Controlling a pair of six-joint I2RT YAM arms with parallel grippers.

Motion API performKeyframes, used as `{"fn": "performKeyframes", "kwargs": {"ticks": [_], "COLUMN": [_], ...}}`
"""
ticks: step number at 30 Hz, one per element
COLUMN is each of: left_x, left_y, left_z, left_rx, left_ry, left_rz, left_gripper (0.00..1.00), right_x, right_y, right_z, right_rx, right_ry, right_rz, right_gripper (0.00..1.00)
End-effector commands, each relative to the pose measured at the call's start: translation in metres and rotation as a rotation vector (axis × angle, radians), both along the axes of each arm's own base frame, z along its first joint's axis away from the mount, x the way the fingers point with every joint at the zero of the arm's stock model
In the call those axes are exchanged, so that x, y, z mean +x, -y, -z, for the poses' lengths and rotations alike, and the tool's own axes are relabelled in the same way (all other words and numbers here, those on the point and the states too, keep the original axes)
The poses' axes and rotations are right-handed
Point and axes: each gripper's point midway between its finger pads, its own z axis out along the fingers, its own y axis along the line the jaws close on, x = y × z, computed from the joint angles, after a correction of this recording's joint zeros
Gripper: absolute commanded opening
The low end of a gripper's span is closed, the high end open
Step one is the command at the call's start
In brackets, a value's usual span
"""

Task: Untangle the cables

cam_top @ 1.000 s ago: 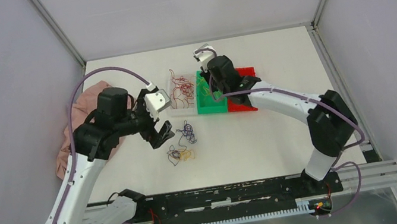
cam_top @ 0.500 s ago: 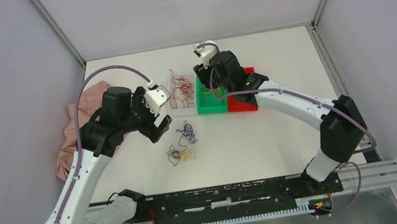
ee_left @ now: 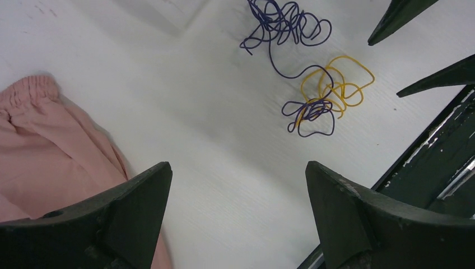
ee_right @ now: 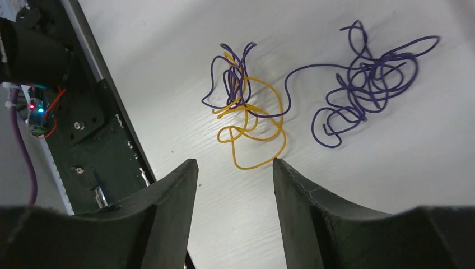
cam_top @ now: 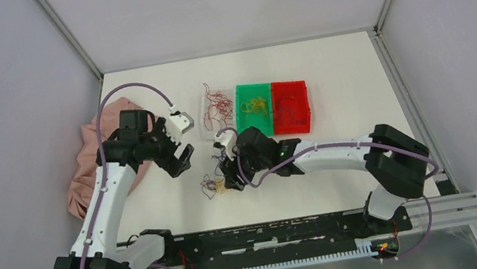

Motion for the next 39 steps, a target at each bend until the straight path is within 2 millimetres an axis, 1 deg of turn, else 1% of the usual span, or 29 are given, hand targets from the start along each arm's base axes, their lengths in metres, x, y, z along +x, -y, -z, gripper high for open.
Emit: {"fn": "performKeyframes", "kwargs": {"ticks": [1,5,7,8,9,11,12,16,17,18,19,23,26,28,30,32,36,39], "left_x": [-0.003,-0.005,-0.007,-0.007,-0.007,-0.008,-0.011,-0.019,-0.021,-0.024,-0.026,-0.036,-0.045,-0.046,-0.045,-0.045,-0.052,-0.057], "left_y": [0.004,0.001,0.0,0.0,0.0,-0.001,0.0,0.006,0.009,0.014,0.018,0.035,0.041,0.045,0.05,0.057,0.071,0.081], "left_z": [-0.001,0.0,-0.001,-0.002,-0.003,-0.004,-0.002,0.008,0.011,0.012,0.013,0.014,0.024,0.024,0.013,-0.003,-0.034,-0.056], "left_rx": [-0.044,-0.045,-0.042,-0.041,-0.04,-0.039,-0.038,-0.064,-0.081,-0.104,-0.126,-0.216,-0.211,-0.211,-0.232,-0.268,-0.362,-0.448], "left_ry": [0.004,-0.005,-0.004,0.0,0.004,0.011,0.011,0.002,-0.004,-0.007,-0.013,-0.029,-0.01,0.022,0.066,0.115,0.22,0.283], "left_rz": [0.085,0.078,0.078,0.079,0.079,0.083,0.092,0.15,0.167,0.189,0.205,0.29,0.372,0.405,0.443,0.48,0.549,0.561], "left_gripper": [0.95,0.95,0.95,0.95,0.95,0.95,0.95,0.92,0.91,0.9,0.89,0.84,0.8,0.78,0.77,0.76,0.75,0.74], "right_x": [-0.01,-0.004,-0.001,0.001,0.002,0.001,-0.001,-0.005,-0.008,-0.012,-0.015,-0.025,-0.033,-0.036,-0.038,-0.037,-0.033,-0.032], "right_y": [-0.029,-0.044,-0.048,-0.049,-0.049,-0.046,-0.042,-0.025,-0.021,-0.019,-0.016,-0.01,-0.01,-0.009,-0.006,-0.002,0.002,0.001], "right_z": [0.008,0.031,0.045,0.05,0.053,0.051,0.05,0.031,0.026,0.018,0.015,-0.022,-0.056,-0.08,-0.106,-0.131,-0.181,-0.217], "right_rx": [0.083,0.067,0.043,0.035,0.028,0.033,0.034,0.036,0.032,0.04,0.037,0.095,0.156,0.19,0.226,0.267,0.388,0.508], "right_ry": [-0.086,-0.131,-0.153,-0.16,-0.165,-0.162,-0.156,-0.126,-0.125,-0.124,-0.132,-0.133,-0.121,-0.109,-0.084,-0.053,-0.011,-0.005], "right_rz": [-0.08,-0.069,-0.058,-0.049,-0.038,-0.032,-0.025,-0.017,-0.022,-0.033,-0.04,-0.06,-0.097,-0.115,-0.126,-0.126,-0.114,-0.113], "right_gripper": [0.6,0.63,0.62,0.6,0.56,0.44,0.35,0.05,0.01,0.01,0.01,0.01,0.0,0.0,0.0,0.0,0.0,0.0]}}
